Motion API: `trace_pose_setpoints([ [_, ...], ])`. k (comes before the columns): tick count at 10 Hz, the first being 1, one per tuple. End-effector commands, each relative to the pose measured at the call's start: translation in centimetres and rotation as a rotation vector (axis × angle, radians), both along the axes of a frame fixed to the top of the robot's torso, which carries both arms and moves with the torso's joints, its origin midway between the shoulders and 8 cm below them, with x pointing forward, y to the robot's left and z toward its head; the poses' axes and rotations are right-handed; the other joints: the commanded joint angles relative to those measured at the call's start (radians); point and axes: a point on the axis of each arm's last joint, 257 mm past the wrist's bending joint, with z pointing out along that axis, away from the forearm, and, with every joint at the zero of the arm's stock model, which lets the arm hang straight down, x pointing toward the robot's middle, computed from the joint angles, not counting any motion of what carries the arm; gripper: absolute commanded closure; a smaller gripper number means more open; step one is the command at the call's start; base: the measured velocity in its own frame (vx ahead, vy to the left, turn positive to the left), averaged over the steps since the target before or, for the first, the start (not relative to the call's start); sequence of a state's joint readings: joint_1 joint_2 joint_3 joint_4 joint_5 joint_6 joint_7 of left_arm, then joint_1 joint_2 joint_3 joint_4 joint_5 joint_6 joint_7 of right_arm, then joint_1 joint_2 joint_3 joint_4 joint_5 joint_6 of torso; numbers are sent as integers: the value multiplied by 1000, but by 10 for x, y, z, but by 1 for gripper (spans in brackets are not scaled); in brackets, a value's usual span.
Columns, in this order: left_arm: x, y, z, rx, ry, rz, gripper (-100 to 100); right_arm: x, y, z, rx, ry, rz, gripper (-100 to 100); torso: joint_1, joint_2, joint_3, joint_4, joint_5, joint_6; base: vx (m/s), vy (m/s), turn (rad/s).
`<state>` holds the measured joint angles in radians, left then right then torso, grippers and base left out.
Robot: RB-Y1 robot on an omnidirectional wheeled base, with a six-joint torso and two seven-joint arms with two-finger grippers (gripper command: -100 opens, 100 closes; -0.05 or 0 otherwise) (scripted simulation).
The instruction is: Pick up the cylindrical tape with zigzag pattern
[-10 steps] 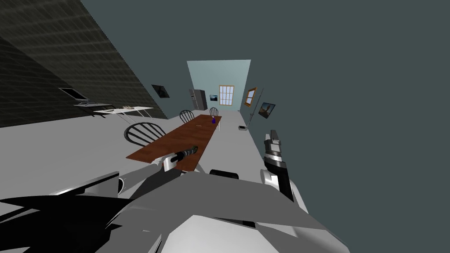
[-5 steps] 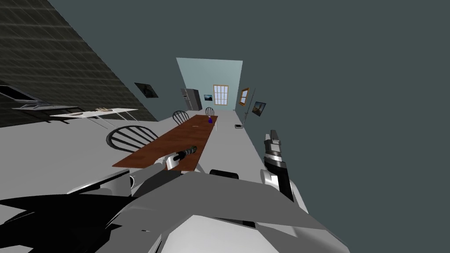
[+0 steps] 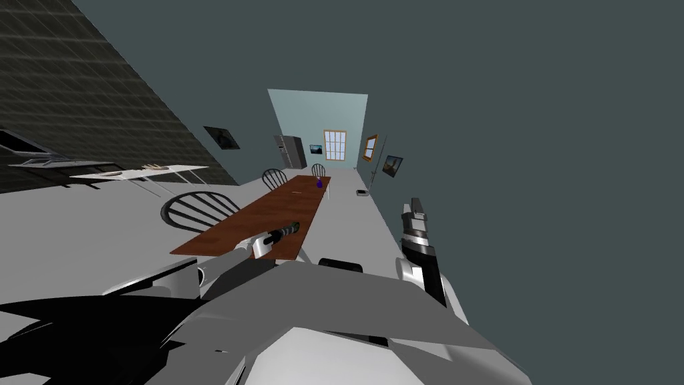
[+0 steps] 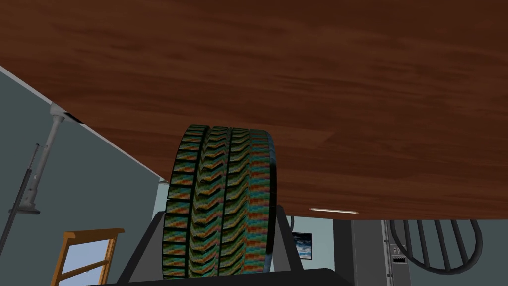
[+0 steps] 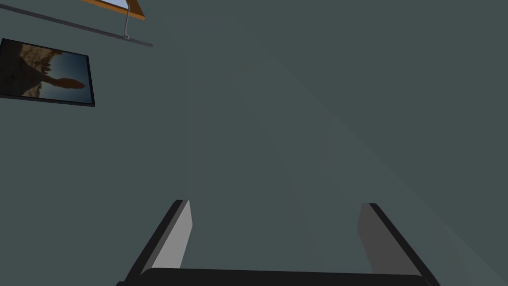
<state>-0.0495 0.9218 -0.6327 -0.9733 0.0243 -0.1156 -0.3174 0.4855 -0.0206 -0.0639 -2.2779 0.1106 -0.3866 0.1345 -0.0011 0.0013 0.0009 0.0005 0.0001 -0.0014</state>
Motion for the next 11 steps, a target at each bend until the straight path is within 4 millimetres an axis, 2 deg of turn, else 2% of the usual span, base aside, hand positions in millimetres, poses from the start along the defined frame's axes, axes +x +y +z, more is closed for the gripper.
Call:
trace_pose_setpoints([
  [1,0,0,0,0,0,0,100,0,0,0,0,0,0,0,0,0,0,0,0,0,0,0,0],
  [2,0,0,0,-1,0,0,0,0,0,0,0,0,0,0,0,0,0,0,0,0,0,0,0],
  [3,-1,-4,2,-1,-1,-16,100,0,0,0,0,0,0,0,0,0,0,0,0,0,47,-20,195],
  [9,-15,-26,15,0,1,-137,100,0,0,0,0,0,0,0,-5,-6,-3,-1,-2,0,96,-47,216],
  [10,-13,-24,15,0,0,-124,100,0,0,0,0,0,0,0,-5,-6,-3,-1,-2,-1,35,-23,57],
  [11,-13,-25,15,-1,0,-127,0,0,0,0,0,0,0,0,-3,-3,-2,0,-1,1,6,-5,-9],
])
